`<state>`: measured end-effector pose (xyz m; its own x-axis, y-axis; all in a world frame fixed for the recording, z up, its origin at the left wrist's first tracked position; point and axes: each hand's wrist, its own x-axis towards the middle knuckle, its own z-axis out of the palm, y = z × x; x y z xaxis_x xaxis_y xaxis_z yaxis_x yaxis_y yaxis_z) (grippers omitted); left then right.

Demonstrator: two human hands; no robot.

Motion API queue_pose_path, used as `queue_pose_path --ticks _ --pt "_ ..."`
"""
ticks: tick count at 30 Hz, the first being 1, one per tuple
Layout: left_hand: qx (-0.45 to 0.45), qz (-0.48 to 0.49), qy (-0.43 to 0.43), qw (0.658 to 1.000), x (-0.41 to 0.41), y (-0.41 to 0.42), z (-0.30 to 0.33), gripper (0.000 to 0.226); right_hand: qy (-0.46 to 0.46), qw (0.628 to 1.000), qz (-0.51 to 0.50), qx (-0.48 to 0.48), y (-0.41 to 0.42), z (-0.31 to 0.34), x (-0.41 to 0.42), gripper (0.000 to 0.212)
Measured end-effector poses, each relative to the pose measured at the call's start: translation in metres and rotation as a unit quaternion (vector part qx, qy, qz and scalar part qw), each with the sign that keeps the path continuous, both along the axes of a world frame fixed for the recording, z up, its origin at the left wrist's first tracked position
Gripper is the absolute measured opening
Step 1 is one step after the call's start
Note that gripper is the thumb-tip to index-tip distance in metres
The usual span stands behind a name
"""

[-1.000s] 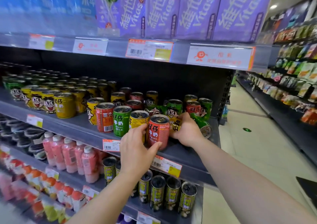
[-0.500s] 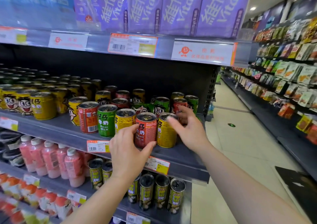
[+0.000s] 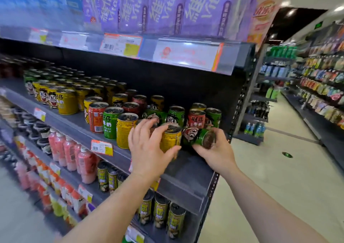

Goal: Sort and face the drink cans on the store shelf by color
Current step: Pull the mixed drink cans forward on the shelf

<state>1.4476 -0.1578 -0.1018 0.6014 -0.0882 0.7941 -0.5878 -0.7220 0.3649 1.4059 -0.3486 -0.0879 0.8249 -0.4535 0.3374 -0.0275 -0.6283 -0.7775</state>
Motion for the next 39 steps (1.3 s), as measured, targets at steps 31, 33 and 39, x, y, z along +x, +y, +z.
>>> queue_pose_path --ticks 31,33,39 --pt "-0.005 -0.021 0.094 0.995 -0.02 -0.003 -0.006 0.12 0.149 0.833 0.529 0.065 -0.026 0.017 0.022 0.077" --pt "-0.016 -0.01 0.098 0.995 -0.019 -0.003 -0.005 0.114 0.143 0.827 0.541 0.057 -0.028 0.015 0.028 0.083" --pt "-0.131 0.009 0.165 0.978 -0.006 -0.003 0.006 0.081 0.136 0.797 0.589 0.006 -0.04 0.016 0.043 0.083"
